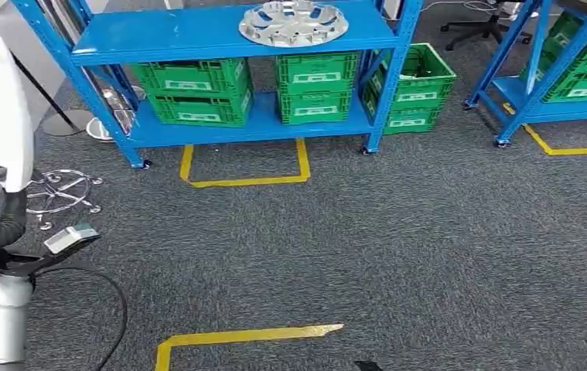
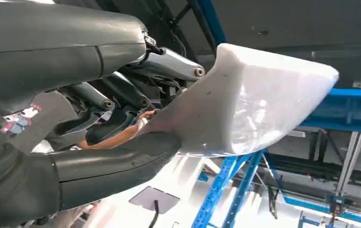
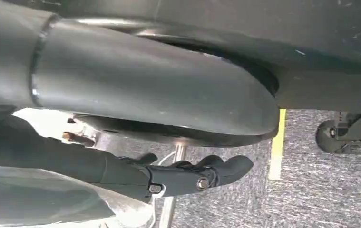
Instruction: Take the parts from the cabinet and place them on the table.
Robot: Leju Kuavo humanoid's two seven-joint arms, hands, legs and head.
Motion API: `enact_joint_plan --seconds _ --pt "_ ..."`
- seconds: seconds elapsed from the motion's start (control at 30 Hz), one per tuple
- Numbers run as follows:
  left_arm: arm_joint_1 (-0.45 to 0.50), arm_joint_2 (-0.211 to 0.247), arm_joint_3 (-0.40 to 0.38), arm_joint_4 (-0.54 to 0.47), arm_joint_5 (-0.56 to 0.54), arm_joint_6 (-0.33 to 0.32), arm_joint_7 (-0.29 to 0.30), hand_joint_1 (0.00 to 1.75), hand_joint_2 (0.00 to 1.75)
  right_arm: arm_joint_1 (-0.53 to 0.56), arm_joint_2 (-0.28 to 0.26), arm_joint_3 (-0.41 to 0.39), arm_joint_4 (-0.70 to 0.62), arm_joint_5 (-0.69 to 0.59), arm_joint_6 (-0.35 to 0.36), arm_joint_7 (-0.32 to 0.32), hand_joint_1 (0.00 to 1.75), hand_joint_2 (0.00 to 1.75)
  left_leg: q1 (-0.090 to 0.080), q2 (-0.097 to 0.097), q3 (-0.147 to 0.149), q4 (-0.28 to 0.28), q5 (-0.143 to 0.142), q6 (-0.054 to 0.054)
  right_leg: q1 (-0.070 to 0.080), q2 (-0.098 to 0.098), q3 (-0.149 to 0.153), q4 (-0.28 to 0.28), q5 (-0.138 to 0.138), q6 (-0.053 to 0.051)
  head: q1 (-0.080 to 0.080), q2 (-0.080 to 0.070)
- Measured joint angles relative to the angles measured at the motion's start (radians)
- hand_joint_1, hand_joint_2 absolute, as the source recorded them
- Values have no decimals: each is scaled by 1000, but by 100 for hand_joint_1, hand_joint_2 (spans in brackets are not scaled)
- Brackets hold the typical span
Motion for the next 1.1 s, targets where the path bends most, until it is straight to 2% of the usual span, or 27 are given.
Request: enact_joint_plan --seconds 0.2,0.23,0.4,0.47,0.5,0.53,0.57,0.63,0.67,0.7,0.73,0.77,0.8,0.83,0.87,0.9,0.97,1.0,1.03,1.07,1.1 --pt "1 7 1 13 35 0 2 175 175 4 0 7 0 9 -7 -20 0 0 -1 0 -5 2 1 0 -1 0 -4 0 2 2 0 0" --pt "2 10 1 16 37 0 5 175 175 5 0 8 0 13 -6 -23 0 0 -4 0 -8 9 -1 3 -4 -1 -4 -2 6 7 0 0" --pt "10 23 5 20 58 0 -3 175 175 6 0 32 0 40 -3 -14 0 0 -4 -1 -15 16 -3 12 -4 -2 -7 1 6 11 0 0" --pt "11 26 16 20 66 0 -15 175 175 5 2 36 0 42 -3 -12 0 0 -6 -5 -17 12 -1 18 -5 -7 -4 -4 9 16 -1 0" --pt "12 26 18 20 68 0 -18 175 175 5 2 42 0 42 -3 -11 0 0 5 -7 -10 -5 10 26 -1 -8 -7 -2 2 22 -1 0" --pt "13 26 18 20 69 0 -20 175 175 4 2 47 0 42 -4 -11 0 0 7 -10 -7 -12 14 28 -3 -6 -19 15 -18 24 1 0" --pt "13 26 18 20 71 1 -23 175 175 2 2 50 0 42 -4 -11 0 0 8 -13 -11 -13 18 33 -3 -4 -42 72 -59 26 4 0" --pt "22 26 20 20 73 1 -26 175 175 1 2 53 0 42 -6 -11 0 0 8 -23 -19 -12 21 32 -9 -3 -115 239 -139 32 3 0" --pt "27 26 22 20 76 1 -29 175 175 2 2 55 0 42 -6 -11 0 0 8 -29 -22 -11 23 30 -10 -4 -143 302 -159 35 3 0" --pt "31 26 25 20 76 1 -29 175 175 2 2 56 0 42 -6 -11 0 0 9 -37 -25 -10 25 27 -11 -4 -146 312 -152 37 4 0" --pt "35 26 26 20 76 1 -29 175 175 2 2 56 0 42 -6 -11 0 0 11 -46 -26 -9 27 25 -13 -4 -124 276 -125 38 3 0" --pt "36 27 26 20 76 1 -29 175 175 2 2 56 0 41 -7 -12 0 0 13 -58 -28 -6 28 22 -16 -1 -85 202 -84 39 3 0" --pt "36 26 26 20 76 1 -29 175 175 1 2 56 0 37 -7 -12 0 0 16 -70 -31 -1 29 17 -20 13 -29 99 -38 40 4 0" --pt "35 26 26 20 76 1 -28 175 175 -1 2 56 0 34 -6 -12 0 0 17 -79 -34 4 28 10 -28 59 13 17 -25 41 4 0" --pt "34 27 26 20 76 1 -25 175 175 -4 3 56 0 30 -3 -12 0 0 12 -89 -42 10 30 0 -26 88 19 5 -41 40 4 0" --pt "33 28 25 20 74 1 -22 175 175 -5 4 56 0 26 0 -12 0 0 12 -95 -47 10 34 -6 -27 69 18 8 -35 30 1 0" --pt "32 30 25 20 68 2 -11 175 175 -6 4 56 0 12 6 -13 0 0 18 -113 -49 3 47 -22 -20 54 22 15 -30 16 2 0" --pt "32 33 24 21 66 2 -5 175 175 -5 5 56 0 5 9 -14 0 0 19 -121 -53 5 49 -27 -26 40 22 10 -23 6 2 0" --pt "31 35 19 21 67 2 7 175 175 -7 5 55 0 -9 13 -17 0 0 15 -75 -59 17 33 -28 -25 28 20 9 -20 0 0 0" --pt "20 40 10 24 66 1 21 175 175 -7 5 52 0 -22 17 -18 0 0 14 -42 -76 61 -3 -31 -22 18 19 9 -18 -4 -10 0" --pt "5 40 -8 31 63 1 39 175 175 -7 5 48 0 -37 24 -17 0 0 15 -24 -111 148 -53 -34 -19 1 16 10 -18 -8 -11 0"
